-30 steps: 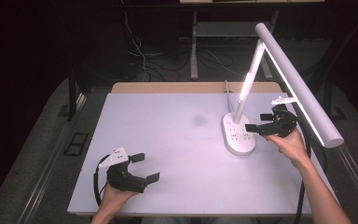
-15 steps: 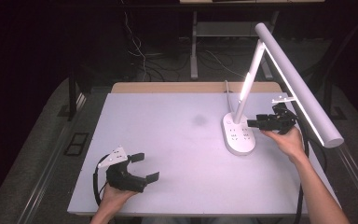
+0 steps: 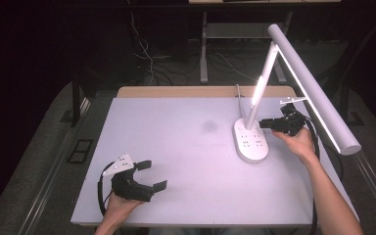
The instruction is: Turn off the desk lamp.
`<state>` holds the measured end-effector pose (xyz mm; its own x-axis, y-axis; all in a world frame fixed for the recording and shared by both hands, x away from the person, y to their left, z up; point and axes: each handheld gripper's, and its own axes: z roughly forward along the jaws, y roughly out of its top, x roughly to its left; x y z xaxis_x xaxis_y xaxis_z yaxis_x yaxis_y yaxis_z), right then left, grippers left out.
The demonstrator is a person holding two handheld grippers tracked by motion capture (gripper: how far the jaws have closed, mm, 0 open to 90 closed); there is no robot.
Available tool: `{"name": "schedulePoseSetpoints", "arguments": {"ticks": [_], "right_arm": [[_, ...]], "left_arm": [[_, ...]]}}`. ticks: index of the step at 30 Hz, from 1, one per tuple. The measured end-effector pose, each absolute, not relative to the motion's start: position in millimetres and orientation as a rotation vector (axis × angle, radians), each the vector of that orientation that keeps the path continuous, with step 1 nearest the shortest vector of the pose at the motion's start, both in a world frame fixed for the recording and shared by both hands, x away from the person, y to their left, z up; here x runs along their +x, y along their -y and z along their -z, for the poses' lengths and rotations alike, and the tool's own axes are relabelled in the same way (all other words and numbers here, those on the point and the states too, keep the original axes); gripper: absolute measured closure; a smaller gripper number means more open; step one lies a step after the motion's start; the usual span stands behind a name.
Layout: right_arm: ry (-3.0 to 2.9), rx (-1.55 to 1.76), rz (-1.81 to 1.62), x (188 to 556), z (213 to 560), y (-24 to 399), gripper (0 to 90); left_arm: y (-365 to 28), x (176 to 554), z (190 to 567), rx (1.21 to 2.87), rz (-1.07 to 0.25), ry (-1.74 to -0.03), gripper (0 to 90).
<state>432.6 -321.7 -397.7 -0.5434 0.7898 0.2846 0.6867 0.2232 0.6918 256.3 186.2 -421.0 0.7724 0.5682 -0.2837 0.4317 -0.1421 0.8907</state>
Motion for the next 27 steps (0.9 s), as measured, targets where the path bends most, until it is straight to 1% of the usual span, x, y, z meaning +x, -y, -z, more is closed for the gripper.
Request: {"name": "schedulePoseSetpoints", "arguments": {"ticks": [1,4,16,24,27], "right_arm": [[-2.356,1.429,-1.219,435.5,397.7,319.4,83.3],[-2.352,1.434,-1.209,438.7,397.7,313.4,89.9],[-2.339,1.484,-1.091,450.5,414.2,301.1,90.0],[-2.338,1.523,-1.169,455.2,424.0,306.3,90.0],[-2.34,1.522,-1.147,454.4,423.6,305.3,90.0]], "left_arm": [[-186.3,256.3,421.0,1.773,-0.142,-0.78,0.0],[-186.5,256.4,421.0,1.773,-0.143,-0.78,0.0],[-187.5,256.5,420.8,1.77,-0.143,-0.781,0.0],[-186.9,257.8,421.0,1.769,-0.14,-0.785,0.0],[-186.3,257.1,420.8,1.773,-0.141,-0.78,0.0]]}}
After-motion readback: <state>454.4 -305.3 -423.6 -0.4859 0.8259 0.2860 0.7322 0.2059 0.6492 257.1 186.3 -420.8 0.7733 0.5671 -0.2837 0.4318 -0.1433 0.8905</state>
